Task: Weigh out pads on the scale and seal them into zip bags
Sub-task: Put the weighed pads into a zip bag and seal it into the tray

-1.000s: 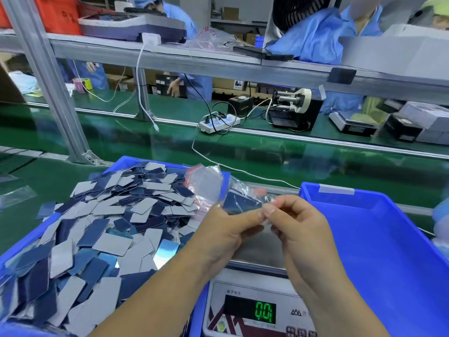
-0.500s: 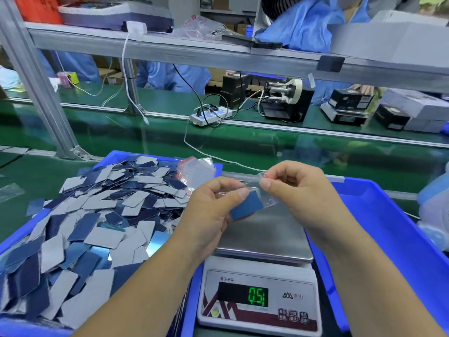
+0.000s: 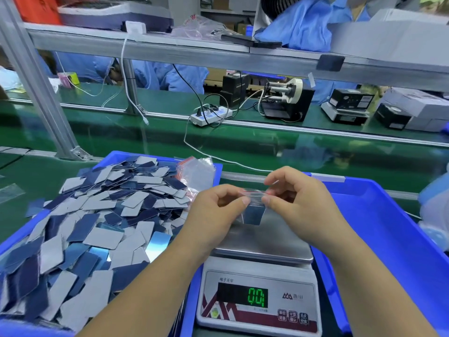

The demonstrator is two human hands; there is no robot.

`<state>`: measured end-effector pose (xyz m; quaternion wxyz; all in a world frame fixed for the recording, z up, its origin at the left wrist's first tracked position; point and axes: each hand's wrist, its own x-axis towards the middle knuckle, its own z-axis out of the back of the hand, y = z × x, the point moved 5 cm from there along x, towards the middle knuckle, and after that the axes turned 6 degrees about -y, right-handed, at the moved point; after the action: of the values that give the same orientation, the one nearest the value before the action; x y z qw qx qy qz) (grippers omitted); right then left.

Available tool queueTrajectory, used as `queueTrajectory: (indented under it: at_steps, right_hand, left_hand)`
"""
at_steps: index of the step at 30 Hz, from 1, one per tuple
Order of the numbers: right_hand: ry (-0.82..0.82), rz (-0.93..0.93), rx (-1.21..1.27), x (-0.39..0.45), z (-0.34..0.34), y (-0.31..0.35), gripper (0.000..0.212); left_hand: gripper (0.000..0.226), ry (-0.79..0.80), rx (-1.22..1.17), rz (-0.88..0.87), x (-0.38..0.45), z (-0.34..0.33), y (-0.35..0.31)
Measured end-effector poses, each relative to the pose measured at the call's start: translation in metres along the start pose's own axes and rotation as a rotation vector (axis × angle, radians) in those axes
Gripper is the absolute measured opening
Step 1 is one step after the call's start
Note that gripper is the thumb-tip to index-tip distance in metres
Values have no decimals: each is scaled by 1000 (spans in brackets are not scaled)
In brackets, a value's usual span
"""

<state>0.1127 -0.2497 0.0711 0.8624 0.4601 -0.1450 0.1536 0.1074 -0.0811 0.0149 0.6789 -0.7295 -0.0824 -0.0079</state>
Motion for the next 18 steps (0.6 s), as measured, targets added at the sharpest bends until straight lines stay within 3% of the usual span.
queueTrajectory:
  at_steps: [10,18]
  right_hand:
    - [-140,-10,147,-12,6,-15,34]
    - [-108,32,286,-13,3,-17,26]
  left_hand:
    - [10,5,0,15,0,-1,0]
    - [5,108,-151,145,-2,-5,2]
